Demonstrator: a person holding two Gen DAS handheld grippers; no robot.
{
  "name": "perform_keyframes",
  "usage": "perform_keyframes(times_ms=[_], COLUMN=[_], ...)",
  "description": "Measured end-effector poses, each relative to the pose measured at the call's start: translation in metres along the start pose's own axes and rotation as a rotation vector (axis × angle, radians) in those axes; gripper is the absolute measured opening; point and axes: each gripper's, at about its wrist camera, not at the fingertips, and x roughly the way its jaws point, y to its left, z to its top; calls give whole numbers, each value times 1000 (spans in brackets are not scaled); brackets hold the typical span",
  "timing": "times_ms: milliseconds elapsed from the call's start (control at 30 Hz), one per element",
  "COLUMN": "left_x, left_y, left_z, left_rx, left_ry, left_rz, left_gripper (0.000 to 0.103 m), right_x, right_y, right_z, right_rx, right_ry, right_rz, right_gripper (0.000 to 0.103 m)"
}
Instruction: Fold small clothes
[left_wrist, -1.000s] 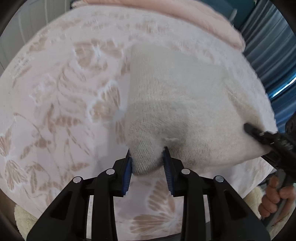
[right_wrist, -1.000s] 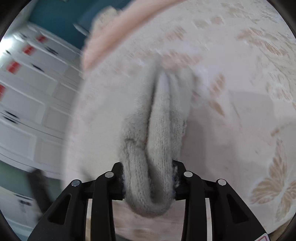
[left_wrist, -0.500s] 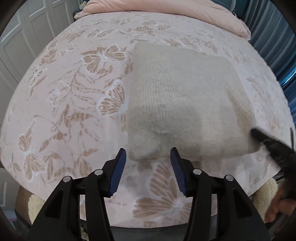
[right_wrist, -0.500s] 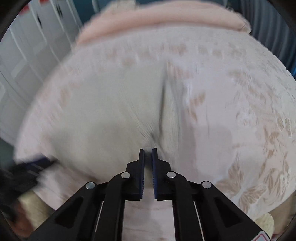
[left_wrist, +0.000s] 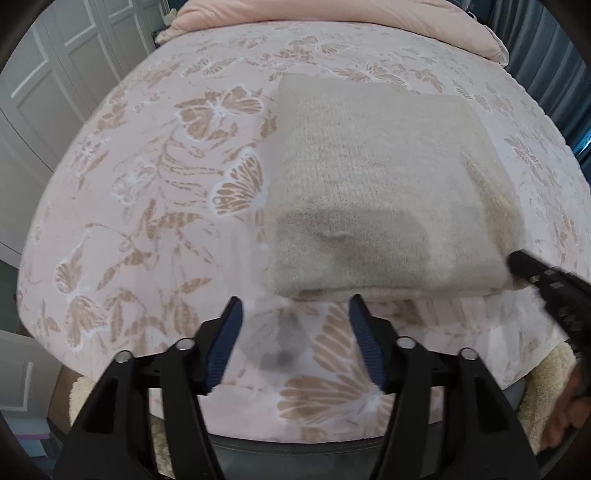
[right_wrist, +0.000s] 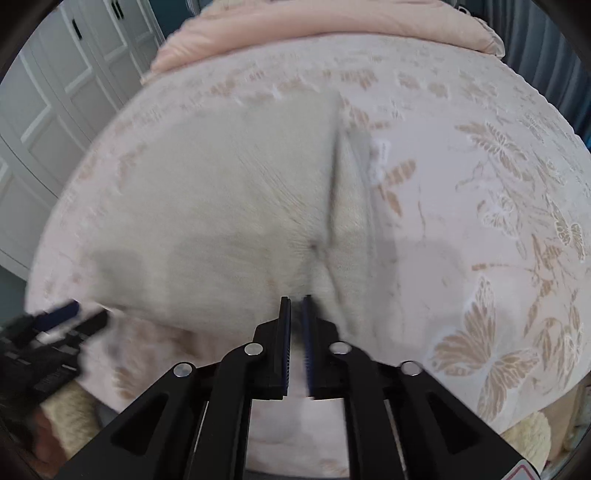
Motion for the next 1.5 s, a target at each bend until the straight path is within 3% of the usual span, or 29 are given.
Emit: perform_keyframes(times_ms=[233, 300, 500, 600, 733, 767, 833, 1033, 1300, 1500], left_x=[-10, -13, -20, -29, -37, -38, -39, -49, -48, -50], left_y=[-2, -5, -13, -17, -24, -25, -27, -34, -34, -38], left_z=[-5, -7, -12, -17, -25, -27, -32, -46, -63, -74], left_rx=[1, 8, 25, 40, 52, 51, 41, 15, -34, -9], left_ry=[-31, -43, -63, -107, -165, -172, -189, -266, -266, -290], left_rz=[19, 30, 48, 74, 96, 100, 97, 106, 85, 104], left_gripper=[64, 71, 73, 73, 74, 76, 89, 91, 92, 92], right_x=[-27, -25, -31, -40, -52, -53, -54, -52, -60, -60], right_y=[-2, -6, -20, -19, -17, -17, -17, -4, 12, 12], right_z=[-31, -36, -31, -35, -54, -61, -70, -93, -104, -106], right_rx=[56, 61, 111, 95, 99, 106, 114, 70, 30, 28], right_ry=[-26, -17, -38, -75, -127, -133, -132, -116, -159, -164], right_rz=[-7, -19, -12, -49, -103, -111, -115, -127, -130, -119], right_gripper=[17, 17, 21, 27, 44, 47, 49, 49, 55, 55])
